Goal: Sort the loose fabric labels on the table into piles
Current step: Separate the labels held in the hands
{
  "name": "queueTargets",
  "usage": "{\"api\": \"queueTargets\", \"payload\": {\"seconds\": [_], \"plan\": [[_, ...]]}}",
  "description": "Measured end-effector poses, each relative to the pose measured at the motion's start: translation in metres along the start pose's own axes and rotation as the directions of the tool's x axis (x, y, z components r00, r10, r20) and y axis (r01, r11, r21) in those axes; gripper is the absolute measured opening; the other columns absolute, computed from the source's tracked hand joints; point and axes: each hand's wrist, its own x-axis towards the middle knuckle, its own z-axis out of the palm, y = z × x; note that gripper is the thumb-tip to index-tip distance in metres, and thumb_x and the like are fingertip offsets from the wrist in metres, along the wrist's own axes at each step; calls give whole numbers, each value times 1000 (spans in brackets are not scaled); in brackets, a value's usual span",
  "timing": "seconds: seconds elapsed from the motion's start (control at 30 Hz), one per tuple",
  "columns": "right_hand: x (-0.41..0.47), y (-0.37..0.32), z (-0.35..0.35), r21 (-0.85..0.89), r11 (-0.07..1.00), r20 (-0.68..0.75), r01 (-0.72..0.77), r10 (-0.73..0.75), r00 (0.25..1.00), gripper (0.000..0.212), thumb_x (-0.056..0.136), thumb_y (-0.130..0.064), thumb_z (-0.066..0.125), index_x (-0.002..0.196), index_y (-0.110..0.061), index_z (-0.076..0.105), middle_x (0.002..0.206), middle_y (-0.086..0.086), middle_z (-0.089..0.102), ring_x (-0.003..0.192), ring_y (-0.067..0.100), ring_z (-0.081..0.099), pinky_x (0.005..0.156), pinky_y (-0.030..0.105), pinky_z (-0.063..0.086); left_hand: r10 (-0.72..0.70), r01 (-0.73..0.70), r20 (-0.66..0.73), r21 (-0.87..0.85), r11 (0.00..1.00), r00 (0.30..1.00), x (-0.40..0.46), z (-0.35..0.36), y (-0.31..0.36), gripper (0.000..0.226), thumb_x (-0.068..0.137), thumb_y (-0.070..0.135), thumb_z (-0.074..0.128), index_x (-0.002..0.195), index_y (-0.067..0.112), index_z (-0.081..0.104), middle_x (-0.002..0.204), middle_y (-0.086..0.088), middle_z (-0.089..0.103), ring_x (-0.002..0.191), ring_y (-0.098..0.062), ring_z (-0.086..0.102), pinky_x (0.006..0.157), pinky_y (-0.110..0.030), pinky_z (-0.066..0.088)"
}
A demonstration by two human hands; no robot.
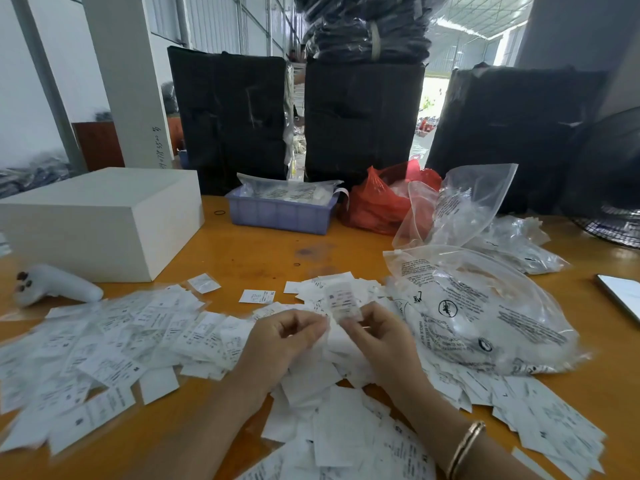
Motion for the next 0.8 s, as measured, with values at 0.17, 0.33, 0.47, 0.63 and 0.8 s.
{"api": "queueTargets", "payload": {"seconds": [0.17, 0.33, 0.47, 0.63, 0.8], "plan": [[-1, -3, -5, 314, 950, -76, -8, 34, 997, 10, 86, -3, 64, 79, -9, 59, 78, 5, 73, 68, 13, 67, 61, 16, 50, 233, -221, -21, 250, 943, 972, -2, -1, -2, 11, 77, 23, 74, 70, 23, 66, 73, 19, 68, 72, 0, 62, 64, -8, 46], [-1, -4, -5, 381, 925, -69, 13, 15, 997, 27, 88, -2, 60, 72, -22, 70, 69, -1, 67, 63, 8, 61, 59, 16, 48, 409, -358, -30, 426, 831, 912, -4, -4, -2, 9, 78, 25, 74, 75, 28, 66, 70, 18, 65, 76, -2, 61, 64, -11, 48], [-1, -6, -4, 351, 936, -73, 31, -6, 997, 29, 88, -2, 60, 72, -23, 71, 65, -5, 66, 62, 5, 59, 59, 15, 48, 456, -386, -42, 467, 795, 889, -4, -7, 1, 12, 78, 37, 67, 77, 44, 57, 74, 23, 64, 82, 3, 60, 68, -11, 49], [-4, -9, -2, 294, 955, -34, 36, -28, 999, 23, 89, -2, 58, 77, -19, 68, 66, -7, 66, 63, 3, 59, 61, 15, 48, 446, -385, -17, 476, 791, 895, -5, -4, 0, 19, 76, 45, 59, 84, 31, 67, 81, 31, 59, 89, 13, 55, 67, -4, 45], [-4, -10, -1, 293, 956, -31, 34, -26, 999, 23, 90, -2, 58, 79, -19, 69, 67, -8, 67, 64, 3, 60, 62, 16, 49, 442, -391, 10, 486, 782, 897, -5, -3, -1, 41, 77, 45, 56, 99, 17, 75, 96, 21, 58, 80, 13, 53, 67, -3, 46]]}}
